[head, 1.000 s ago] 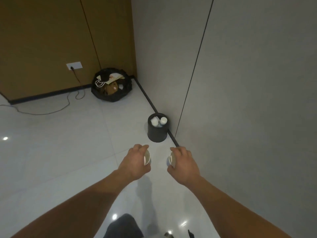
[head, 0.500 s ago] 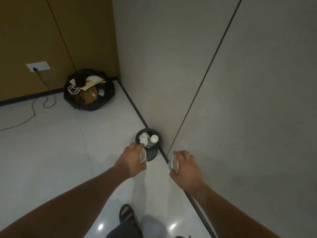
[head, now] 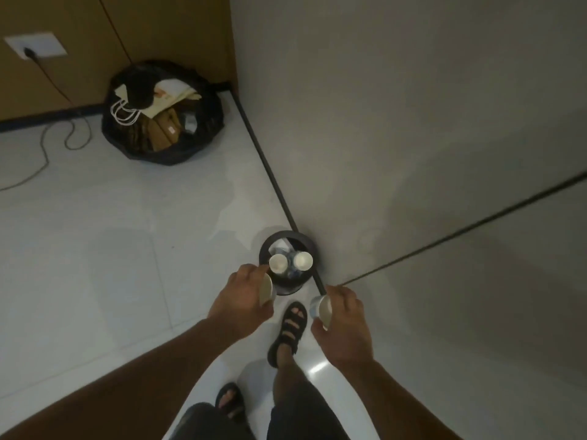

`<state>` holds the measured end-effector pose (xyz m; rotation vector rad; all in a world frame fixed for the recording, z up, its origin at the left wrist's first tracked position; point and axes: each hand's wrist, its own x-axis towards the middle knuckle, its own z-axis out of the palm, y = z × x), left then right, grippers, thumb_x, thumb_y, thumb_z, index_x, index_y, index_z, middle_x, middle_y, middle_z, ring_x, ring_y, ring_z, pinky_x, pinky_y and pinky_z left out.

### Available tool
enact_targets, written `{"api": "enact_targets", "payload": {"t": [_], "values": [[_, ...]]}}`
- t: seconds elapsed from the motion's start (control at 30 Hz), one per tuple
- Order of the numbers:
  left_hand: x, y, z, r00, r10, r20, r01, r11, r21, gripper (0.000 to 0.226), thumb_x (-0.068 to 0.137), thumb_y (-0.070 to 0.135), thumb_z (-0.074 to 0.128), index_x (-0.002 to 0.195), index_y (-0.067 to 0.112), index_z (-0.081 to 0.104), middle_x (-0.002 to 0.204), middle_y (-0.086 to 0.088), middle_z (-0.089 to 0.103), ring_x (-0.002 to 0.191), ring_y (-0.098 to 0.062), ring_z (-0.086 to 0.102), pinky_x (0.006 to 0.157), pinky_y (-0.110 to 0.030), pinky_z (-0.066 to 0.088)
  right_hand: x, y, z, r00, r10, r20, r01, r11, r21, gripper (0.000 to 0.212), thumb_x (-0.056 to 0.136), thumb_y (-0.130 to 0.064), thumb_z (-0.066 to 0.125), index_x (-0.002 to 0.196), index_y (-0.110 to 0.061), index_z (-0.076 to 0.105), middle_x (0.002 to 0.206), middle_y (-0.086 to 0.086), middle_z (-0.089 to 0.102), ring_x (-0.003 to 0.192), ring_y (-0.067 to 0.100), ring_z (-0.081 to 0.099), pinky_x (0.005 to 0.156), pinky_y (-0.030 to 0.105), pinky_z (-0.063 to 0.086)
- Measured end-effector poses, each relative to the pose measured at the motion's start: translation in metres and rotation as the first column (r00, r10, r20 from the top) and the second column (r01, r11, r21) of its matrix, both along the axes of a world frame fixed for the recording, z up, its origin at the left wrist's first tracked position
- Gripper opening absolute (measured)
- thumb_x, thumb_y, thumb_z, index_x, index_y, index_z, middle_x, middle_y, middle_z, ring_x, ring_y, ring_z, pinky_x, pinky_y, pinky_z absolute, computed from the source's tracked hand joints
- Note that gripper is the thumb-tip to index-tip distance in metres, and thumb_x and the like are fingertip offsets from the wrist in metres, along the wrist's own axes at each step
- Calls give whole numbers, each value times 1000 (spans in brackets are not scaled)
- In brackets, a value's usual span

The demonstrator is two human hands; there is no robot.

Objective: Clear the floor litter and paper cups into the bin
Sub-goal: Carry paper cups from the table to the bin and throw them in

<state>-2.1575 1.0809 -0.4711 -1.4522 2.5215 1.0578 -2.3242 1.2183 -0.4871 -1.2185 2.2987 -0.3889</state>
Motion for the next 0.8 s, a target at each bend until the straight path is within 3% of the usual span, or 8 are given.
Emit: {"api": "enact_targets", "payload": {"t": [0.1, 0.2, 0.33, 0.5, 0.67, 0.8], "values": [[-34, -34, -42, 999, 38, 1, -38, 998, 50, 72, 80, 37, 70, 141, 23, 34, 136, 1, 41, 117, -15, 44, 92, -23, 38, -32, -47, -44, 1000, 6, 19, -6, 1000, 4, 65, 88, -37, 67, 144, -21, 39, 147, 1, 40, 134, 18, 38, 102, 21, 38], [-68, -70, -94, 999, 52, -10, -52, 997, 66, 71, 81, 33, 71, 141, 21, 35, 136, 1, 43, 115, -12, 44, 89, -17, 35, -65, -91, -90, 999, 16, 28, -17, 998, 55, 68, 87, -43, 67, 144, -23, 36, 146, -1, 40, 133, 16, 40, 102, 24, 44], [-95, -107, -170, 994, 113, -15, -111, 991, 80, 69, 80, 32, 74, 138, 18, 40, 134, -1, 47, 114, -14, 48, 88, -17, 37, -98, -130, -158, 999, 16, 45, -21, 995, 95, 68, 87, -39, 69, 144, -20, 36, 144, 2, 41, 129, 18, 43, 91, 16, 38], [-111, -133, -265, 993, 120, -20, -116, 983, 139, 60, 82, 29, 70, 133, 26, 38, 129, 5, 44, 103, -3, 34, 83, -17, 35, -105, -164, -247, 999, 32, 20, -34, 992, 119, 69, 83, -34, 74, 142, -17, 42, 140, 6, 46, 122, 20, 49, 84, 16, 39], [-124, -135, -346, 997, 74, -32, -67, 982, 177, 62, 81, 26, 70, 133, 25, 38, 134, 4, 39, 117, -13, 38, 88, -21, 33, -101, -177, -329, 997, 74, -8, -73, 989, 129, 73, 79, -33, 79, 142, -17, 44, 137, 10, 50, 121, 25, 53, 83, 11, 35], [-129, -131, -392, 999, 46, -20, -41, 980, 193, 62, 79, 20, 71, 133, 21, 41, 133, -1, 42, 123, -22, 39, 89, -23, 31, -105, -176, -376, 989, 125, -81, -110, 981, 161, 73, 79, -31, 79, 141, -21, 42, 137, 9, 49, 123, 27, 52, 88, 18, 39]]}}
